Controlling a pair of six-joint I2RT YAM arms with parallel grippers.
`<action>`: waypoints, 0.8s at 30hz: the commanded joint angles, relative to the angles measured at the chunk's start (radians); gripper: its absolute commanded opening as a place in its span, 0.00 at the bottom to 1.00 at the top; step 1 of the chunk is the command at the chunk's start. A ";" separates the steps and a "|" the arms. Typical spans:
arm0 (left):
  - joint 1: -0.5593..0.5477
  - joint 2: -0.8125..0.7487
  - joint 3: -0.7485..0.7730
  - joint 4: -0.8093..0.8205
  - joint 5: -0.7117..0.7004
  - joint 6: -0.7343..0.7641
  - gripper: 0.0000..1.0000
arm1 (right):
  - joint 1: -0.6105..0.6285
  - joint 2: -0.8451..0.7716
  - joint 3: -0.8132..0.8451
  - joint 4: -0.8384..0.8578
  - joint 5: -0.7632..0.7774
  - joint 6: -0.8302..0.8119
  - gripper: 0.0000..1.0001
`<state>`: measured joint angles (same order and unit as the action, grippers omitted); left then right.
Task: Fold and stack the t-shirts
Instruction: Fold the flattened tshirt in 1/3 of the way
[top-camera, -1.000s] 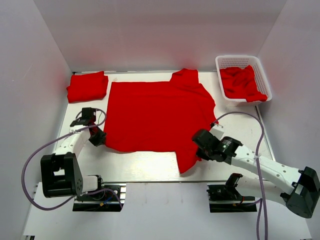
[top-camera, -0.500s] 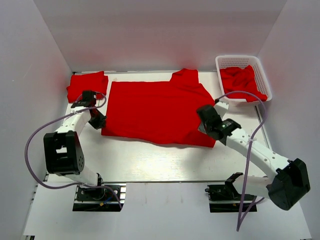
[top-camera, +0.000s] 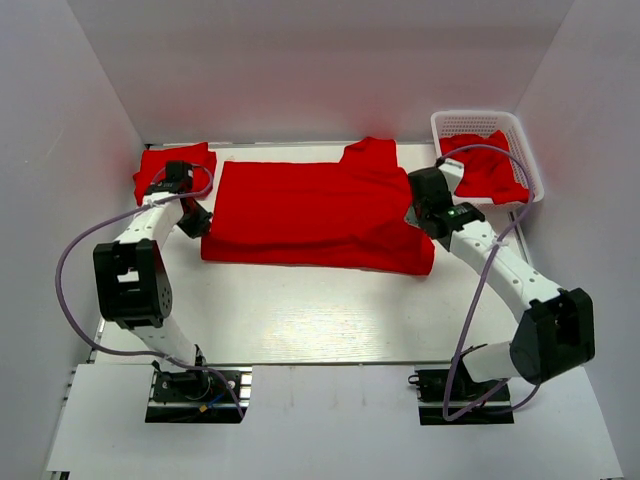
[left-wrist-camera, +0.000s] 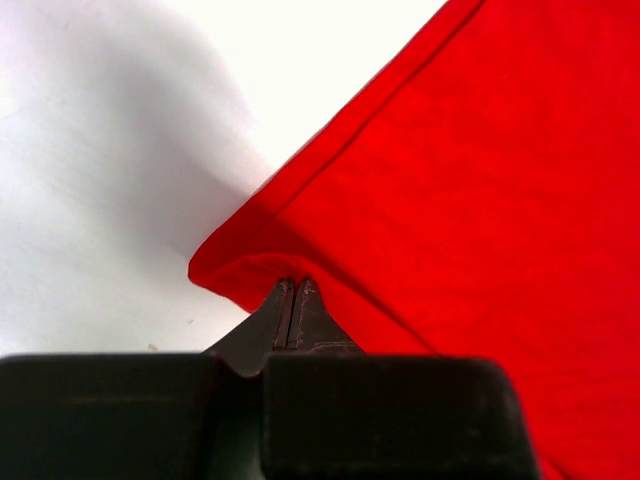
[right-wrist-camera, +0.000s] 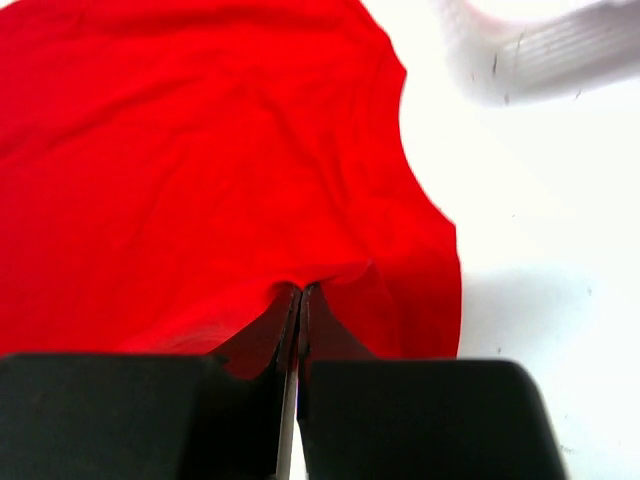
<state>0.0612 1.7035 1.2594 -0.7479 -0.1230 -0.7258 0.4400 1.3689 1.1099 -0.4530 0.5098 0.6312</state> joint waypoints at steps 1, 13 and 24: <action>-0.004 0.031 0.060 0.007 -0.033 0.012 0.00 | -0.030 0.045 0.082 0.053 -0.028 -0.071 0.00; -0.014 0.194 0.193 0.088 -0.018 0.091 0.00 | -0.115 0.214 0.223 0.039 -0.117 -0.133 0.00; -0.023 0.072 0.132 0.090 -0.035 0.134 0.00 | -0.132 0.034 0.154 -0.119 -0.088 -0.097 0.00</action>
<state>0.0433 1.9369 1.4445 -0.6544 -0.1226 -0.6102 0.3145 1.5608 1.2926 -0.5049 0.3977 0.5236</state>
